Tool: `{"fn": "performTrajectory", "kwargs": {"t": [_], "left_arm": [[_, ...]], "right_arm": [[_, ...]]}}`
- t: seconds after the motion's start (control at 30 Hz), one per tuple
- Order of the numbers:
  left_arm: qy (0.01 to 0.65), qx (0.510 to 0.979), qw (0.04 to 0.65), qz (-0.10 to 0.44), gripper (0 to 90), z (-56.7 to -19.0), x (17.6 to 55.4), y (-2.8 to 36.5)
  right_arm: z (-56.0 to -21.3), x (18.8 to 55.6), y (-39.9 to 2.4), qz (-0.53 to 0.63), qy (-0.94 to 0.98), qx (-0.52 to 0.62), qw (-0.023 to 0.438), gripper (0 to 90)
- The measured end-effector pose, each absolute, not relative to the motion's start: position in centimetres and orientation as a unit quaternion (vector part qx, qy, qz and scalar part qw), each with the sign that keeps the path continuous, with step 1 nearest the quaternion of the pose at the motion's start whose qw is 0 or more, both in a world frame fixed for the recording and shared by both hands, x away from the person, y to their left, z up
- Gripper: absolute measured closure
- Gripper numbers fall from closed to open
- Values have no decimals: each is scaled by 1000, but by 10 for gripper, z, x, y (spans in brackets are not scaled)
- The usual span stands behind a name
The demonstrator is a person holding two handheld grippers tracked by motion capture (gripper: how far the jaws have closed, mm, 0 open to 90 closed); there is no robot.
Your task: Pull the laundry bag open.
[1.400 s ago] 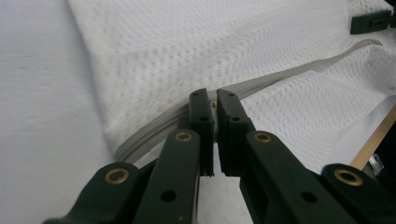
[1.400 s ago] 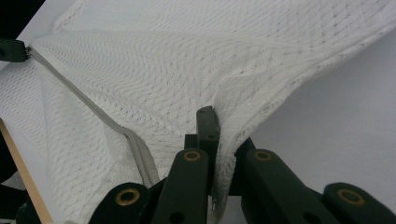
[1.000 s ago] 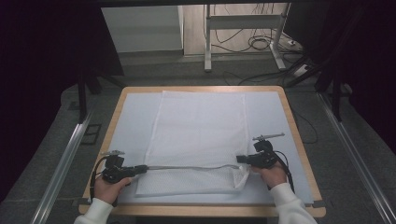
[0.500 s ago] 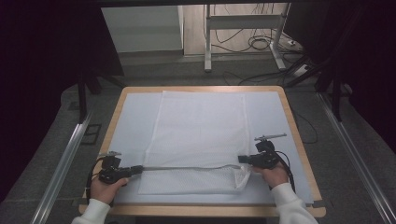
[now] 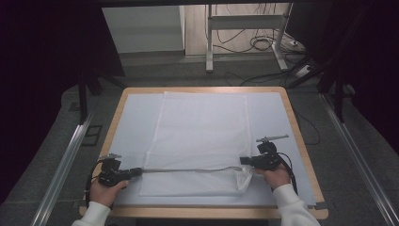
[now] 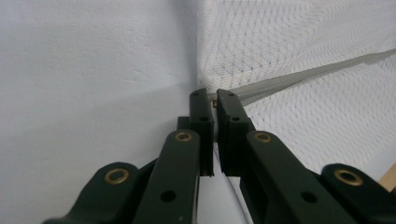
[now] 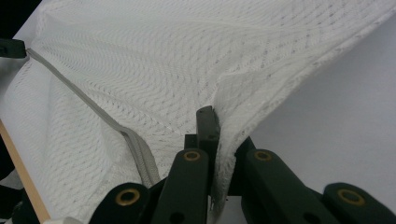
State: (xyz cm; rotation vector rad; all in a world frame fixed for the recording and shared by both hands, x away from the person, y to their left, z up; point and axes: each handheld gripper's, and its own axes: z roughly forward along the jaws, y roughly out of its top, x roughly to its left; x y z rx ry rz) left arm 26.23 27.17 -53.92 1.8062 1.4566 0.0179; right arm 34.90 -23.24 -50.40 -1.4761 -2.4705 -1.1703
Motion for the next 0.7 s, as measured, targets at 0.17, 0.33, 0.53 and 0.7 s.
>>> {"fn": "performTrajectory", "kwargs": {"t": [0.17,0.33,0.53,0.7], "left_arm": [[571,717,398,13,865,-538,261,269],[572,714,402,20,848,-536,260,267],[553,714,425,64,577,-525,255,259],[524,714,453,103,400,-511,255,250]], "right_arm": [[-503,349,-234,-377,-795,-474,16,882],[-502,348,-232,-378,-797,-472,9,839],[-494,343,-235,-376,-786,-488,-48,383],[-483,334,-243,-393,-783,-475,-83,293]]}}
